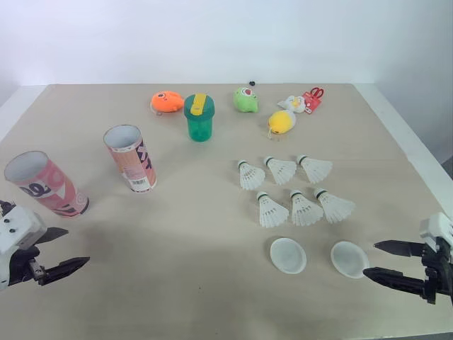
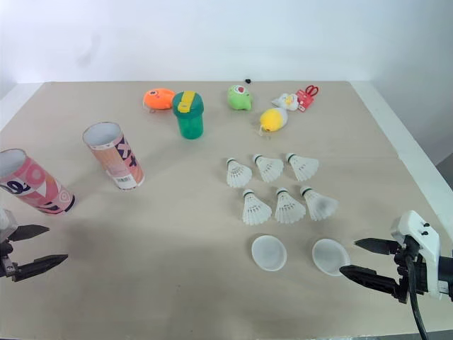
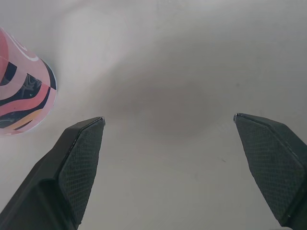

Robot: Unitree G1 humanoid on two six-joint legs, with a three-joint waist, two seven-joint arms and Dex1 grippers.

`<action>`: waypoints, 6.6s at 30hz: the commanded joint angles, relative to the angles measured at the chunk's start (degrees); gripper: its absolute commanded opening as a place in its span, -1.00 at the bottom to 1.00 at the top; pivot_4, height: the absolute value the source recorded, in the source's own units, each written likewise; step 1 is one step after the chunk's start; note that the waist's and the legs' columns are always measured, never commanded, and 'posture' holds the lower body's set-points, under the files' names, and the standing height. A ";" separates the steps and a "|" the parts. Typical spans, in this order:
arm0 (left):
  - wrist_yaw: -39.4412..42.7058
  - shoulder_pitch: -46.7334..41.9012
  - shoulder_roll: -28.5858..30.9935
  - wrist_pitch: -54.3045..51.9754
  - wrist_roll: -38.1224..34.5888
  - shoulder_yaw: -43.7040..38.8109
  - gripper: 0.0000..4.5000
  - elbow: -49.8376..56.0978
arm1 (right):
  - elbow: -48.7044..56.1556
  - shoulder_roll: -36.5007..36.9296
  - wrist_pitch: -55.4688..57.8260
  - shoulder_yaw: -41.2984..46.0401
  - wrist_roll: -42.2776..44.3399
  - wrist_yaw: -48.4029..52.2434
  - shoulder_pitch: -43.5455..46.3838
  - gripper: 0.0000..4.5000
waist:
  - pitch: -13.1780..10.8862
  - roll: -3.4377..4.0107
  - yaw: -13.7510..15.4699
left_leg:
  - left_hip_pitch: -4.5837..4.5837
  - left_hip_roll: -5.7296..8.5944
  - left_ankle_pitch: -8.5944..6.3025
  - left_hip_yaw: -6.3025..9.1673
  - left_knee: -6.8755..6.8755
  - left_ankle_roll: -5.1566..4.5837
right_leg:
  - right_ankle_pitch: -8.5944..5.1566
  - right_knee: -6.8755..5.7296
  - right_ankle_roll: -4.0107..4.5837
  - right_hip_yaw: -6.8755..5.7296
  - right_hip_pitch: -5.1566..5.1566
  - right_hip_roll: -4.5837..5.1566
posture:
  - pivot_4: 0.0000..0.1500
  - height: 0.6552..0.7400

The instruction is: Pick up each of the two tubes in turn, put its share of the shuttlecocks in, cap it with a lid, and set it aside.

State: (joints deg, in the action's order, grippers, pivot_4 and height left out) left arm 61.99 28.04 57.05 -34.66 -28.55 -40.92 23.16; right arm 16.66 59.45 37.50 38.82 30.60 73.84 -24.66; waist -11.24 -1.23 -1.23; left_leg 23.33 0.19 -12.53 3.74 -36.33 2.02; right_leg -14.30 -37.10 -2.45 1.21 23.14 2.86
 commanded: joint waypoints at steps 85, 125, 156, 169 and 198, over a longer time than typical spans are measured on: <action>-34.86 -41.16 -28.12 39.16 8.86 11.56 1.00 -52.15 | 1.53 -32.11 -4.25 -46.15 4.23 -19.31 57.61 0.98 | 0.94 -0.47 -0.01 | -0.81 -1.86 0.15 -2.01 -0.43 -0.23 | 1.60 -0.16 0.57 1.93 0.22 -2.03 | 1.00 1.00; 6.71 -20.27 4.78 16.40 -4.93 13.91 0.66 -14.46 | 28.88 -26.83 -15.93 -35.08 -6.43 -34.17 13.42 1.00 | 1.05 -0.71 -0.36 | -0.22 -1.94 -0.11 -2.38 -0.17 0.20 | 0.84 -0.14 0.74 2.11 0.98 -1.90 | 1.00 1.00; 27.95 -45.48 16.20 24.65 17.84 45.79 0.66 -22.67 | 17.48 -41.40 -2.09 -47.03 -12.57 -53.31 24.15 1.00 | 1.04 -0.74 -0.31 | 0.00 -2.00 -0.28 -2.55 -0.25 -0.03 | 0.84 -0.34 0.41 2.53 1.28 -2.23 | 1.00 1.00; 26.74 -45.59 15.68 22.06 17.96 45.91 0.66 -21.14 | 16.12 -45.05 0.83 -45.49 -11.46 -56.64 26.65 1.00 | 1.04 -0.74 -0.31 | -0.05 -2.02 -0.28 -2.53 -0.32 -0.03 | 0.83 -0.57 0.44 2.56 1.29 -2.29 | 1.00 1.00; 23.34 -49.50 12.43 18.74 21.53 48.26 0.63 -19.83 | 21.95 -40.72 -4.20 -43.07 -2.77 -43.10 32.24 -0.98 | 1.04 -0.73 -0.38 | -0.18 -2.03 -0.25 -2.54 -0.53 -0.07 | 0.78 -1.01 0.52 2.68 1.30 -2.39 | 1.00 1.00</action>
State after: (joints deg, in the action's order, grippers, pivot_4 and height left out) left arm 85.83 -19.91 69.77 -15.52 -7.58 7.44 2.84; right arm 33.30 18.06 35.86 -5.73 24.01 26.56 4.12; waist -10.21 -1.96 -1.61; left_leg 23.15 -1.84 -12.78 1.20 -36.90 1.96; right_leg -13.51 -38.12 -1.96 3.90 24.43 0.44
